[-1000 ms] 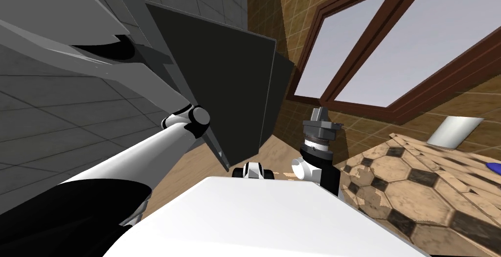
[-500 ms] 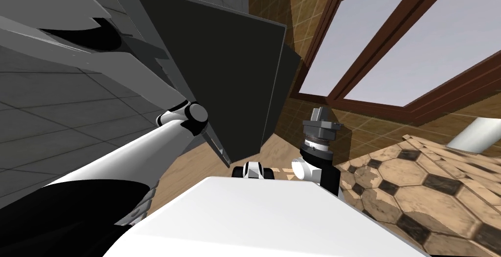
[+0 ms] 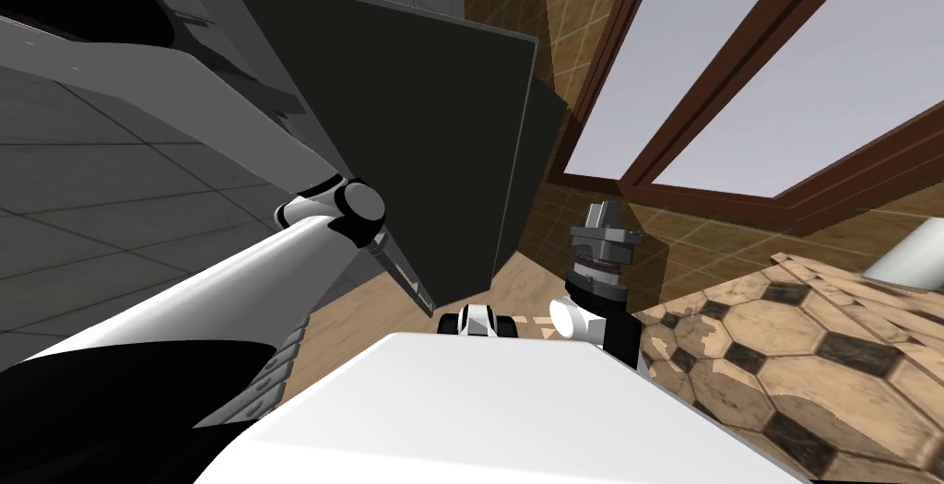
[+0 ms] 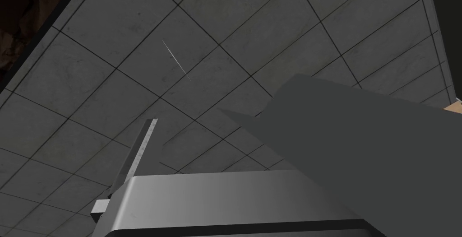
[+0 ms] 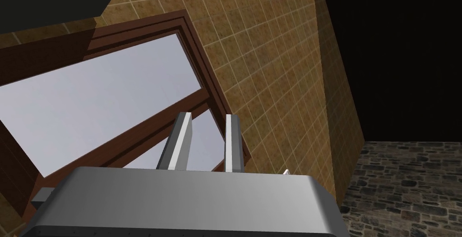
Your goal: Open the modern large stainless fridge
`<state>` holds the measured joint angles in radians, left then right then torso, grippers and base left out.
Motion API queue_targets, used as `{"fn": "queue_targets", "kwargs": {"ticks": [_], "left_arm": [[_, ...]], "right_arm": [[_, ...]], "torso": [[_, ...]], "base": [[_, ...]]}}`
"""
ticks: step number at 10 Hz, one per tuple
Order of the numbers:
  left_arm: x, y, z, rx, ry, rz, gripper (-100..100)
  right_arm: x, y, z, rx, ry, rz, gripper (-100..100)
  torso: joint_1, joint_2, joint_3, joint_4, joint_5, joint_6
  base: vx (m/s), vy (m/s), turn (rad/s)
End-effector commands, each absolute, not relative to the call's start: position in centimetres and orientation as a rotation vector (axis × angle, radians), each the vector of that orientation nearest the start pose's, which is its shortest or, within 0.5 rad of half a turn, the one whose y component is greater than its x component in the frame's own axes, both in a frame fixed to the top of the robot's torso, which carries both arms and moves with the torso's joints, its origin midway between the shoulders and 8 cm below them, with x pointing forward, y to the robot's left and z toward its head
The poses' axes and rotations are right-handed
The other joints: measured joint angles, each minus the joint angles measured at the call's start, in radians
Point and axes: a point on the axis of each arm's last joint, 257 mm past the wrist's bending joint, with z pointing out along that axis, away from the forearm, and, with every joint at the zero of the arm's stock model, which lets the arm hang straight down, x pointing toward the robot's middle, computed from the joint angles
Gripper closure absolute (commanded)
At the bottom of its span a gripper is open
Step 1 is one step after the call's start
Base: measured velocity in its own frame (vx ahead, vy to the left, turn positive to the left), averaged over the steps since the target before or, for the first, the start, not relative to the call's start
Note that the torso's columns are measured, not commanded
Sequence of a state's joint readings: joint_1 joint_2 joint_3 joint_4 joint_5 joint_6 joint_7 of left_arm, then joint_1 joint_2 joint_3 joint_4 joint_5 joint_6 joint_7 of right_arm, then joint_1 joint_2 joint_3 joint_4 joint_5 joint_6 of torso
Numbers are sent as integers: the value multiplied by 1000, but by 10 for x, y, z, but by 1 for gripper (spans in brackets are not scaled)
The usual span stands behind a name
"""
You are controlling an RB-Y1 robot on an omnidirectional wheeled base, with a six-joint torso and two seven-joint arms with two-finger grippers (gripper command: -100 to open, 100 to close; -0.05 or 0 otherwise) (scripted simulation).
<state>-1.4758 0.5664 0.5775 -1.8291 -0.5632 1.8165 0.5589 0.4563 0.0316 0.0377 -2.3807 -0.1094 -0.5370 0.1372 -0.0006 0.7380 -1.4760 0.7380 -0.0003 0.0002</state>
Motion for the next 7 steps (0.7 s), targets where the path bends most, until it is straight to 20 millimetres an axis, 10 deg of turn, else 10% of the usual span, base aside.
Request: {"fn": "queue_targets", "kwargs": {"ticks": [1,2,7], "left_arm": [[403,513,324,-1886,-69,-1208,-100],[402,513,325,-1887,-68,-1207,0],[402,513,325,-1887,-69,-1207,0]], "right_arm": [[315,-276,87,568,426,1329,0],[315,-276,87,568,426,1329,0],[315,-276,87,568,426,1329,0]], "torso": [[1,0,0,0,0,0],[0,1,0,0,0,0],[1,0,0,0,0,0]], "base": [[15,3,3],[0,0,0],[0,0,0]]}}
